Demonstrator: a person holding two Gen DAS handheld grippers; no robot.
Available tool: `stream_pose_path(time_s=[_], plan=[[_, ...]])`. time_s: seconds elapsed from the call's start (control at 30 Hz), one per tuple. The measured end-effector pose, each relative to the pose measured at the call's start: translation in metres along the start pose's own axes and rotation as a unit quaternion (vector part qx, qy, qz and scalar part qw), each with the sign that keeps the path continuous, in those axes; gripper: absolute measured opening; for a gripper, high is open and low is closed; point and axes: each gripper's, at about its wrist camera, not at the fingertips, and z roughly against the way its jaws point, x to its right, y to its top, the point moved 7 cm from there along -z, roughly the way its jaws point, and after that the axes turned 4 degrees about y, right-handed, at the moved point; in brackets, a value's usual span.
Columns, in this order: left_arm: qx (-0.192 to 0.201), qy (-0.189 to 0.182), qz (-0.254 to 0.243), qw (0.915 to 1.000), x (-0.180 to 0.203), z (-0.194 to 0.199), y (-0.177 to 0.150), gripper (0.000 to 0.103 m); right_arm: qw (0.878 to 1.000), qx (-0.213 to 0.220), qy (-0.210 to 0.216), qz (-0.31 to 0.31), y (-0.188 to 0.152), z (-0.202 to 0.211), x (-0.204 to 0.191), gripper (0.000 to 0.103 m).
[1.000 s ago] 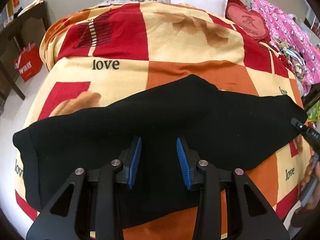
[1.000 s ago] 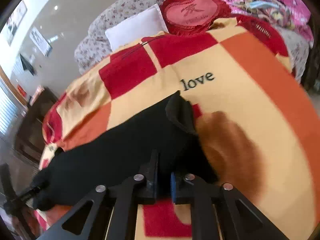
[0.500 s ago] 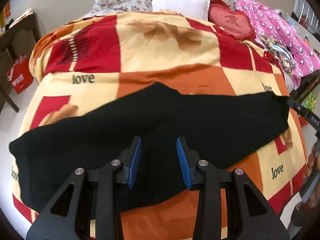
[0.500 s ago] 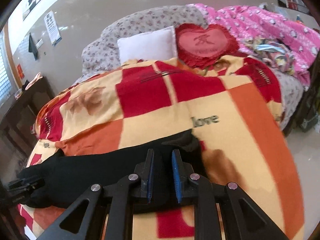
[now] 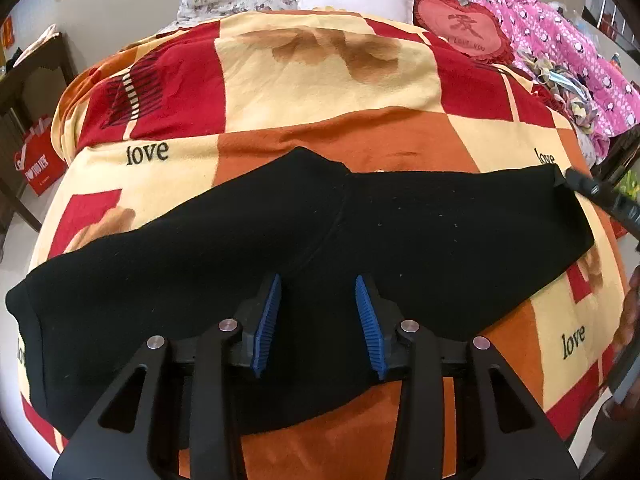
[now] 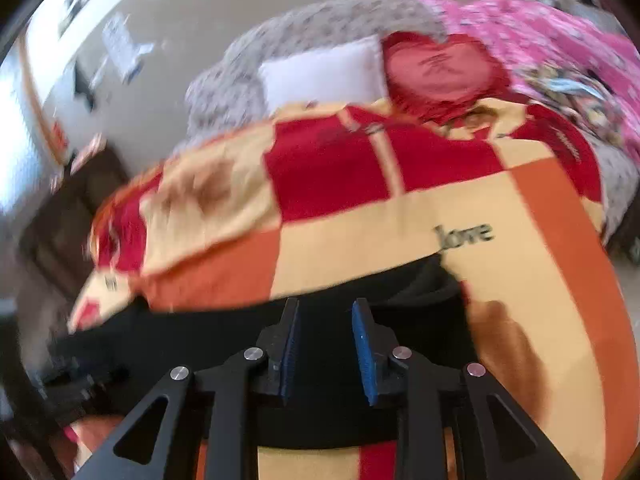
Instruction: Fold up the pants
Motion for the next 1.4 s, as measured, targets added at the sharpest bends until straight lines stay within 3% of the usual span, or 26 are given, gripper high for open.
stream_pose_path(time_s=[0.13,0.4,0.63,0.77,0.97,1.3,1.4], plan=[[0.005,0.000,0.000,1.0000,0.001,-0.001,-0.001,0.043,0.999,-0.049,-0.021,0.009,-0.015,-0.031,0.003,0.025],[0.002,0.002,-0.009,1.0000,0.010,0.006,-0.005,0.043,0.998,-0.039,-0.037,0.018,-0.007,-0.041,0.007,0.025],[0.000,-0.023,-0.012,0.9997,0.018,0.022,-0.013,0.043,0.998,-0.043,-0.043,0.021,-0.015,-0.018,0.003,0.025],[-0.012,-0.020,-0.018,0.9996,0.024,0.010,-0.017,0.043,0.996,-0.054,-0.064,0.022,-0.027,-0.019,0.009,0.028],[-0.013,-0.017,-0.030,0.9993,0.030,0.014,-0.013,0.043,0.996,-0.051,-0.062,0.024,-0.029,-0.014,0.009,0.028],[-0.004,-0.059,-0.065,0.9961,0.069,0.020,0.019,0.043,0.997,-0.029,-0.069,0.000,-0.032,0.020,0.030,0.029],[0.009,-0.056,-0.087,0.9946,0.088,0.016,0.031,0.043,0.997,-0.028,-0.069,-0.013,-0.034,0.027,0.040,0.029]])
